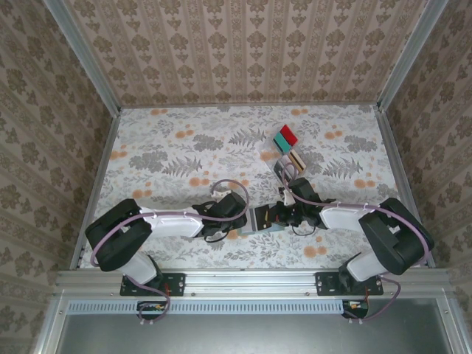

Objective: Put the credit cards into the card holder
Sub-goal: Insert the credit card into the card slot.

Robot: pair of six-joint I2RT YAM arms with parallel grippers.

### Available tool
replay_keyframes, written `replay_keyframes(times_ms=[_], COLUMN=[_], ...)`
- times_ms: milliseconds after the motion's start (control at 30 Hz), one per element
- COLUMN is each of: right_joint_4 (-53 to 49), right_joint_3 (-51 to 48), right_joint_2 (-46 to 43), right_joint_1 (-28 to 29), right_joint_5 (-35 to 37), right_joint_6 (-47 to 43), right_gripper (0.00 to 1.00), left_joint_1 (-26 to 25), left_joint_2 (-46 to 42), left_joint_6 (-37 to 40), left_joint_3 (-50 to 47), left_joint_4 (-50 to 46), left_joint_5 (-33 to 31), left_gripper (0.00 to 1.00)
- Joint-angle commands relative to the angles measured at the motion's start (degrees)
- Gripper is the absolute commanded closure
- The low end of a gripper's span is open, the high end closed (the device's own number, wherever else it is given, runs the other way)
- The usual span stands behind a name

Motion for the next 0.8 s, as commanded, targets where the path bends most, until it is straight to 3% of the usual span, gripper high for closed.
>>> replay_keyframes(times_ms=[0, 433, 767], right_joint_4=[-0.5, -1.4, 2.0], right_joint_3=[-1.0, -1.8, -1.3], right_joint_2=[1.9, -8.2, -0.3], right_joint_1=[1.0, 1.0, 1.1], right_joint_5=[0.5, 3.2, 0.9], right_joint_6=[1.0, 1.2, 1.9], right_gripper=[0.93, 0.97, 0.96], left_joint_1=[-0.7, -0.8, -0.8], left_joint_2=[1.9, 1.9, 2.5], left_joint_6=[-1.0, -1.0, -0.9], left_joint_3=[1.2, 1.2, 1.9], left_joint_4=[-0.6, -0.9, -0.8], left_joint_5=[1.5, 1.4, 1.7], left_gripper=[0.71, 0.71, 0.71])
